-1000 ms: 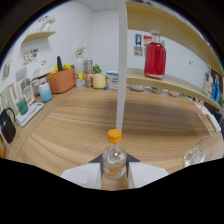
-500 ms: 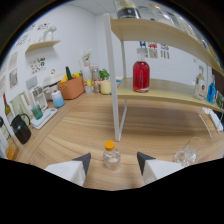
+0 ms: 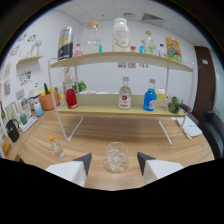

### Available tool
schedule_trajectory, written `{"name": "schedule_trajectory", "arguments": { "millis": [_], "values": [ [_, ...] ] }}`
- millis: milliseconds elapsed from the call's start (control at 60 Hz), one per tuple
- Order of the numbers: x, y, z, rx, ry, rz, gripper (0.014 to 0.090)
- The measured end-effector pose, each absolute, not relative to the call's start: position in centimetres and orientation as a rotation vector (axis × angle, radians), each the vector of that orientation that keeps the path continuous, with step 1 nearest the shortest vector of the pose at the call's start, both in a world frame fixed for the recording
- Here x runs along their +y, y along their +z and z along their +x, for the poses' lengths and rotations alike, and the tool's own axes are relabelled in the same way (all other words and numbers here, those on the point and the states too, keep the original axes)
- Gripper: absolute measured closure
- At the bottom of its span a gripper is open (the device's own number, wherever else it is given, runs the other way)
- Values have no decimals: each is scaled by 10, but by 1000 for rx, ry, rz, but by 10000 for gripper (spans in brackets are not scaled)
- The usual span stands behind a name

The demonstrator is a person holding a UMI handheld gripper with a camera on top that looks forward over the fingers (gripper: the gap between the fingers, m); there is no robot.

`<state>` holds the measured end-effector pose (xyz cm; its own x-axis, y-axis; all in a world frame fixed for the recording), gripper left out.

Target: Make me a cup of Mount Fuji.

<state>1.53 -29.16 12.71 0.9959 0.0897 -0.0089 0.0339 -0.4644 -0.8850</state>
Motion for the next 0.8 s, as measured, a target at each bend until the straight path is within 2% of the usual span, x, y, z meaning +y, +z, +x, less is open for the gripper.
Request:
{"name": "schedule_trajectory", "arguments": {
  "millis": [117,317,433,633,733,783,800],
  "values": [
    [-276,147,53,-60,37,-2032,192],
    [-216,209,93,-16,33,-1916,191],
    [-176,219,108,-1,45,-1885,208],
    [-121,197,125,-18,33,-1903,414],
    [-107,185,126,-41,29,-1927,568],
    [-105,183,119,-53,62,-1928,672],
    [-105,183,120,-48,62,-1931,674]
  ]
}}
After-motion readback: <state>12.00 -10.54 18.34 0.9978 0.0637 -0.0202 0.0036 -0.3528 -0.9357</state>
